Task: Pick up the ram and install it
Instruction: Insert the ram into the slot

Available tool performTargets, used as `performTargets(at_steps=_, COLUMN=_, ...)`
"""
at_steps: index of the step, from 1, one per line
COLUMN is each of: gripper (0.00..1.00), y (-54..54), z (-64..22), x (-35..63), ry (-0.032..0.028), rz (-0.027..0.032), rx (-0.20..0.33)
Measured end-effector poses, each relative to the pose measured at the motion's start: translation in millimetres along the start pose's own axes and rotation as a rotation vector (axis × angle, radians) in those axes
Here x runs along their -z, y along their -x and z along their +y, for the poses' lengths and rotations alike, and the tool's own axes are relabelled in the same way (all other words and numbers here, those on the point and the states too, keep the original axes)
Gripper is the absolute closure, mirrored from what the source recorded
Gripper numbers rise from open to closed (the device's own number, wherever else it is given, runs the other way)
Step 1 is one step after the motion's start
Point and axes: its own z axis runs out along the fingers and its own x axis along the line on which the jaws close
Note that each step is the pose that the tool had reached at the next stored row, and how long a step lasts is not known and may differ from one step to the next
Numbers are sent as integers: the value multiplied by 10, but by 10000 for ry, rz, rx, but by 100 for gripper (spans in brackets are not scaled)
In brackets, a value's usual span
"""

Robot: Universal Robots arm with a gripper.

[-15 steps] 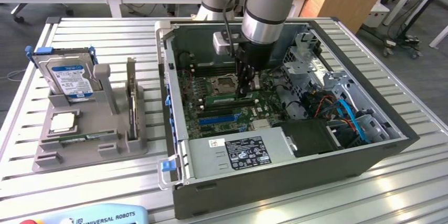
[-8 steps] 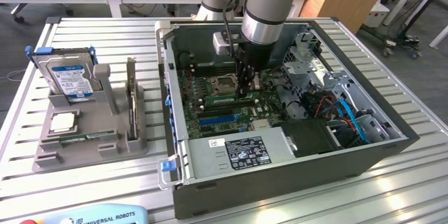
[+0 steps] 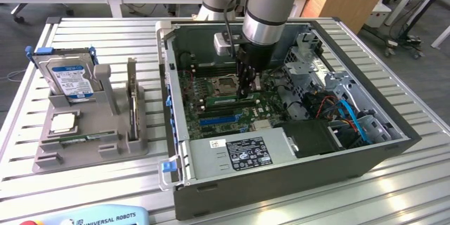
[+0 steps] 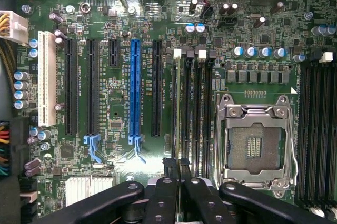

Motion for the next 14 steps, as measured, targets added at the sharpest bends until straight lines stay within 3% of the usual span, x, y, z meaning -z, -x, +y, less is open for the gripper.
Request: performTargets(at_steps=14, gripper=88, y=-7, z=-1, x=-18, ry=-1, rz=-1, rx=0)
